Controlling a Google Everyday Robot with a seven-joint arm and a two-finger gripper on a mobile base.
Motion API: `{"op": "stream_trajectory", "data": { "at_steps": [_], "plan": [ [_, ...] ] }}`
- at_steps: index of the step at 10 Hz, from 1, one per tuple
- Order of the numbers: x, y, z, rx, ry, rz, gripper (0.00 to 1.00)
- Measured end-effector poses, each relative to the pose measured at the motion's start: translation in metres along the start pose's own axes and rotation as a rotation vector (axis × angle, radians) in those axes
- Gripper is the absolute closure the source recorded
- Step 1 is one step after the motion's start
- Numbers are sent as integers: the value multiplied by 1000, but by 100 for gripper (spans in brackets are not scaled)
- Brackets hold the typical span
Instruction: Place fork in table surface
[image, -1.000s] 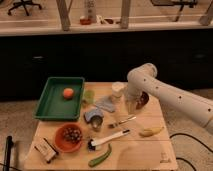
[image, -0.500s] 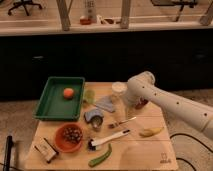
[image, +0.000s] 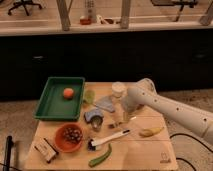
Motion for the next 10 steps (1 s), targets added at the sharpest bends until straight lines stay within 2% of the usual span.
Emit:
{"op": "stream_trajectory", "data": {
  "at_steps": [8, 10],
  "plan": [
    [0, 14, 34, -26, -68, 29, 20],
    [3, 17, 39, -34, -76, 39, 25]
  ]
}}
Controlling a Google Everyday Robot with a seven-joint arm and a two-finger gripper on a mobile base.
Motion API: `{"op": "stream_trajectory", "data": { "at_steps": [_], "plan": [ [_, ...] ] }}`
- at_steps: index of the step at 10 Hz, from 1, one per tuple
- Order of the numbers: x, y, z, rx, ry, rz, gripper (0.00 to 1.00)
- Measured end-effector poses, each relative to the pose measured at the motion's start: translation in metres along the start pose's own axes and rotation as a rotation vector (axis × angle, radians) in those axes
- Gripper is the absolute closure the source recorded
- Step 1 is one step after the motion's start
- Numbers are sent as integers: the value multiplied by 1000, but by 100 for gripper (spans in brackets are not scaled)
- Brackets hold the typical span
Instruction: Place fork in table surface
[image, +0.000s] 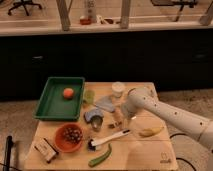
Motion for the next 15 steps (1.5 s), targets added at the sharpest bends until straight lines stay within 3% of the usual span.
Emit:
{"op": "stream_trajectory", "data": {
  "at_steps": [3, 7, 8, 15],
  "plan": [
    [2, 2, 10, -19, -27, 20, 57],
    [5, 4, 9, -24, -24, 18, 96],
    [5, 4, 9, -25, -24, 18, 100],
    [7, 3, 11, -46, -34, 16, 100]
  ]
}}
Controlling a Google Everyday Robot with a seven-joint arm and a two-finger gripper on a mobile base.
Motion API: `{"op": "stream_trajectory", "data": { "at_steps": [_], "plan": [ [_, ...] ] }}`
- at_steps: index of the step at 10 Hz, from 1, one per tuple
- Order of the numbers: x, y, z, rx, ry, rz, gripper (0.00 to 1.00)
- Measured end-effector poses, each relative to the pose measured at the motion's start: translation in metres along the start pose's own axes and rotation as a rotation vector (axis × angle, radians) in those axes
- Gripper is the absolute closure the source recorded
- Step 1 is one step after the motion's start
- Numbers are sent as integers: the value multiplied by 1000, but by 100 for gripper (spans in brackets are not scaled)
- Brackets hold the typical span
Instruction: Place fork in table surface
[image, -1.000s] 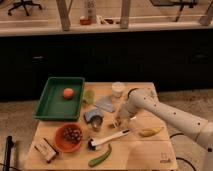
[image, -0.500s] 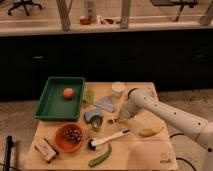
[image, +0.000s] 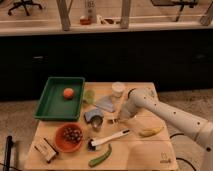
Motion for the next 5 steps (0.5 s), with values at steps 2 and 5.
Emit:
{"op": "stream_trajectory", "data": {
  "at_steps": [2, 5],
  "plan": [
    [1, -6, -18, -8, -3, -29, 100],
    [-6, -20, -59, -4, -15, -85, 100]
  ]
}}
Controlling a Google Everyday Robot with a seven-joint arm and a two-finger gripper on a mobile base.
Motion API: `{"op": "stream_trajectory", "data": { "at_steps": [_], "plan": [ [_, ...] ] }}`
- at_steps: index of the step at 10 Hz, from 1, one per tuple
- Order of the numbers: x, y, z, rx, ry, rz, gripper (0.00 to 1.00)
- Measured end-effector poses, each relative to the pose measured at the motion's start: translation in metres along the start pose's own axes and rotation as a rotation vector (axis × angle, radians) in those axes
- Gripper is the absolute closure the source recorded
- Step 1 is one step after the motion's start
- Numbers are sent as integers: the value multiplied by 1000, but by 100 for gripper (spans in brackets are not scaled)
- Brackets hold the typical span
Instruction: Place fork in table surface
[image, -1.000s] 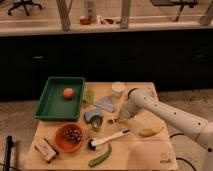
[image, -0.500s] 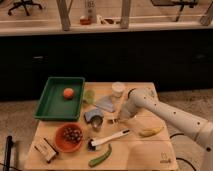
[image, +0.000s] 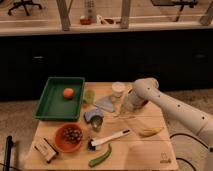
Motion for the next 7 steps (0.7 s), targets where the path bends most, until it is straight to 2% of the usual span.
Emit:
{"op": "stream_trajectory", "data": {
  "at_steps": [3, 5, 7],
  "plan": [
    [-5, -3, -31, 2, -4, -59, 100],
    [-11, 1, -57, 14, -20, -108, 100],
    [-17, 6, -74, 22, -33, -151, 100]
  ]
}}
